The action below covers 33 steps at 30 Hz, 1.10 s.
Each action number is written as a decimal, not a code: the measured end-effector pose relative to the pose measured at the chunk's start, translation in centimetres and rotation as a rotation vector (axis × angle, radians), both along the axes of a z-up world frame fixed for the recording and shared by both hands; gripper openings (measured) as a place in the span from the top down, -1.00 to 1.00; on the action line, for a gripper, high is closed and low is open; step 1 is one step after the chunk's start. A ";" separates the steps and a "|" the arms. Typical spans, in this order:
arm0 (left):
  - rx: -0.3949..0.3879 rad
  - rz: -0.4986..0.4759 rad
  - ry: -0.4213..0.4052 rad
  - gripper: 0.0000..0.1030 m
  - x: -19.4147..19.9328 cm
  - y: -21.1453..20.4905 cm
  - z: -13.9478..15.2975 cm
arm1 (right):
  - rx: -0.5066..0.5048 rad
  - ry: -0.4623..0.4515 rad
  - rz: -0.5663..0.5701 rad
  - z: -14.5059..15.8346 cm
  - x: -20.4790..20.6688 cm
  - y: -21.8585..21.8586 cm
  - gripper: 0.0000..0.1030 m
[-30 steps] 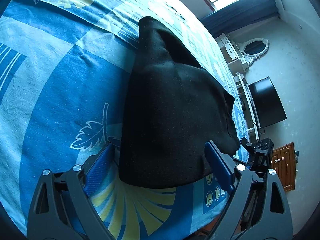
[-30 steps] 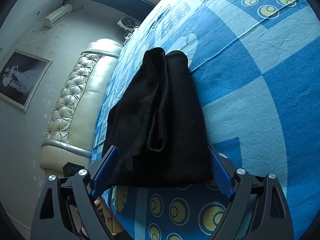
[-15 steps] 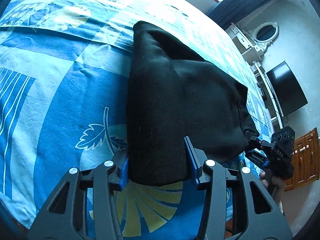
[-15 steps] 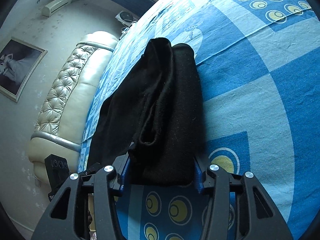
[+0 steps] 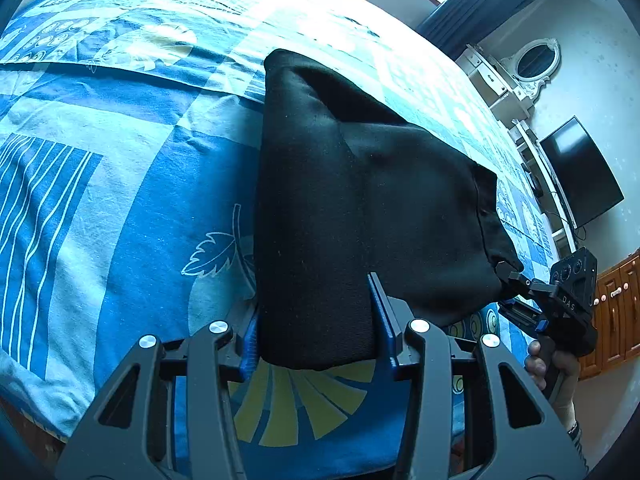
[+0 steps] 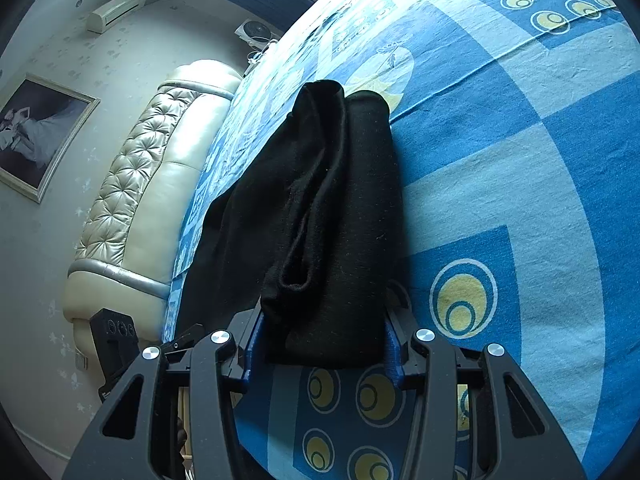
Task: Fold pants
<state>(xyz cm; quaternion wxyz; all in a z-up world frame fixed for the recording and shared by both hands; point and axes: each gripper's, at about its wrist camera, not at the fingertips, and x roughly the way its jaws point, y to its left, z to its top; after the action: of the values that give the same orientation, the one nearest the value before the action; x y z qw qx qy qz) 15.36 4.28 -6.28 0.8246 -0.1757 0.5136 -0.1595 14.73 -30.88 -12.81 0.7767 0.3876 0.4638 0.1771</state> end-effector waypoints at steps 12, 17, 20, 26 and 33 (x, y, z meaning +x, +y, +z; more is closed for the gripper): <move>-0.033 -0.001 -0.001 -0.12 0.0 0.9 -0.5 | 0.062 0.025 -0.017 -1.2 -0.2 -0.5 -0.14; -0.056 0.022 0.001 -0.40 0.7 1.7 -1.5 | 0.066 0.021 -0.024 -1.1 0.4 0.1 -0.45; -0.058 -0.005 0.006 -0.16 0.9 1.2 -1.8 | -0.012 0.003 -0.003 -0.6 0.8 1.4 -0.43; 0.017 -0.024 -0.040 0.11 0.2 0.5 -0.6 | -0.020 0.006 -0.006 -0.4 0.2 1.2 0.06; 0.063 -0.033 -0.056 0.14 -0.8 -0.1 0.3 | 0.003 0.006 -0.013 0.1 -1.1 0.2 0.15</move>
<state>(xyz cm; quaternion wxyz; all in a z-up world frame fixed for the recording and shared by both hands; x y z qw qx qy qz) 14.59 4.16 -5.99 0.8409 -0.1368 0.4980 -0.1617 13.60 -30.63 -12.73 0.7758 0.3923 0.4635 0.1714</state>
